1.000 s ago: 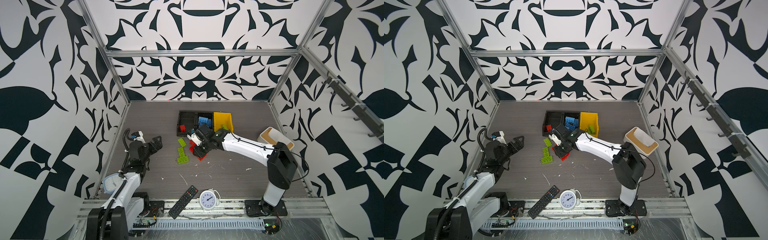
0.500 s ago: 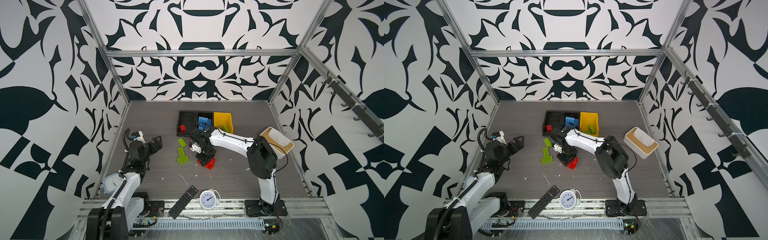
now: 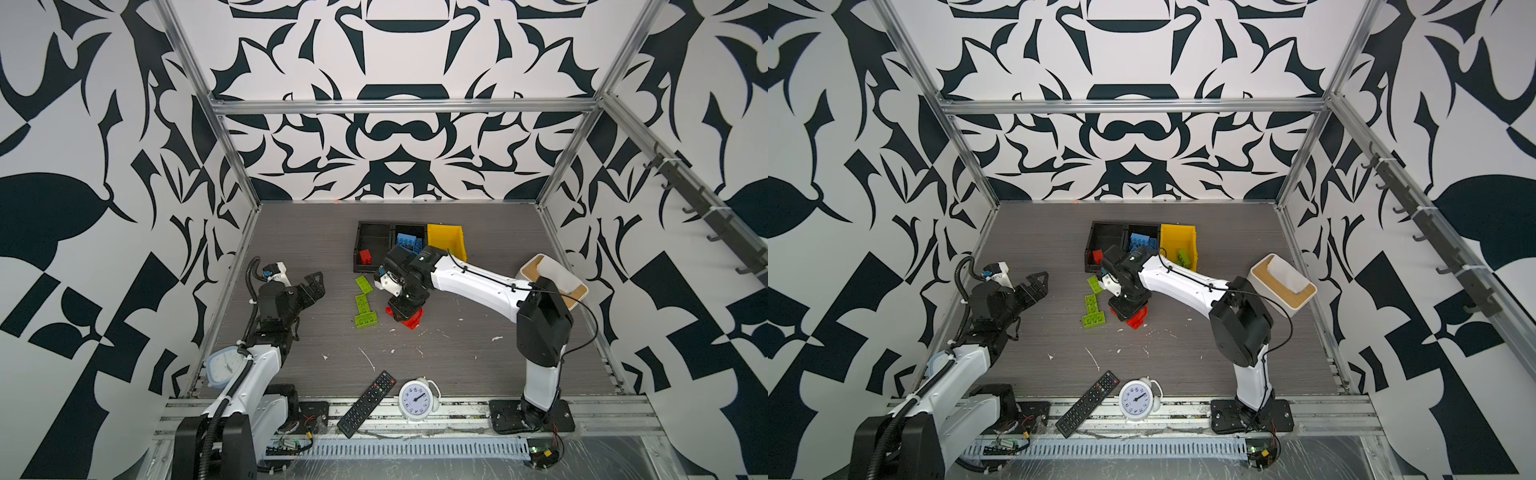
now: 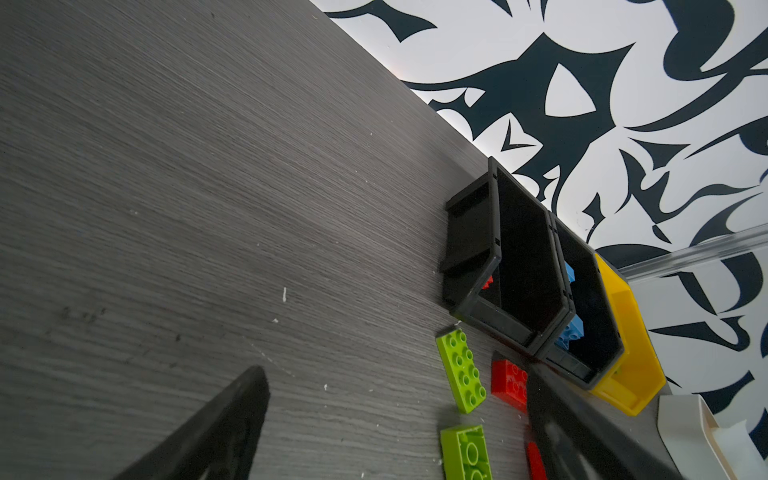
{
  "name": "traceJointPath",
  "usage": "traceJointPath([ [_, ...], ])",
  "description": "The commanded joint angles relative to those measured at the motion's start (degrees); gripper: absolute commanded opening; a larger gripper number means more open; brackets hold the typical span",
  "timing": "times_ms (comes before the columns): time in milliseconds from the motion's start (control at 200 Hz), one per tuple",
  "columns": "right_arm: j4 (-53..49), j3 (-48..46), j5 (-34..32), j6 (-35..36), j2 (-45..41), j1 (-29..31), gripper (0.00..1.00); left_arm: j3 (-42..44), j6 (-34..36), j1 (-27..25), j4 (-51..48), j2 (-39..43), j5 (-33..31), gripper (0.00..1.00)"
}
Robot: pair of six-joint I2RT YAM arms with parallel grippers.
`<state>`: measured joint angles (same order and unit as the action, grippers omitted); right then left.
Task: Sort the legos into containers by color
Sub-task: 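Lift the red arch brick with the right gripper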
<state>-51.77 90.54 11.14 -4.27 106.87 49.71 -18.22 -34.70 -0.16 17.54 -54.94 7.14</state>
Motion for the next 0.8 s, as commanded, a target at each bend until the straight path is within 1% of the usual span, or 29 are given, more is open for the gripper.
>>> traceJointPath([
  [0, 13.2, -0.5, -2.0, -2.8, -3.9, 0.1, 0.25, -1.2, 0.0, 0.2, -0.1, -0.2, 0.3, 0.99],
  [120, 22.3, 0.2, -7.0, -3.8, -3.2, -0.4, 0.25, -1.0, -0.1, 0.2, -0.1, -0.3, 0.3, 0.99],
  [270, 29.0, 4.5, -9.0, -4.8, 2.0, -2.1, 0.25, -1.0, 0.0, 0.2, -0.1, -0.4, 0.0, 1.00],
  [340, 32.3, 6.2, -12.4, -5.0, 4.3, -2.3, 0.24, -1.0, 0.0, 0.2, 0.0, -0.5, 0.1, 1.00],
  [445, 36.8, 8.8, -15.6, -4.9, 8.4, -2.9, 0.25, -1.0, 0.1, 0.2, 0.0, -0.6, -0.1, 0.99],
  [525, 40.5, 10.1, -16.3, -5.9, 11.1, -3.6, 0.24, -1.0, 0.1, 0.2, 0.0, -0.7, -0.1, 0.99],
  [610, 44.6, 10.7, -15.4, -7.4, 13.2, -4.4, 0.23, -1.0, 0.1, 0.2, 0.0, -0.7, 0.0, 0.99],
  [795, 46.7, 14.4, -15.9, -5.9, 16.9, -4.7, 0.23, -1.0, 0.0, 0.2, 0.2, -0.7, 0.2, 0.99],
])
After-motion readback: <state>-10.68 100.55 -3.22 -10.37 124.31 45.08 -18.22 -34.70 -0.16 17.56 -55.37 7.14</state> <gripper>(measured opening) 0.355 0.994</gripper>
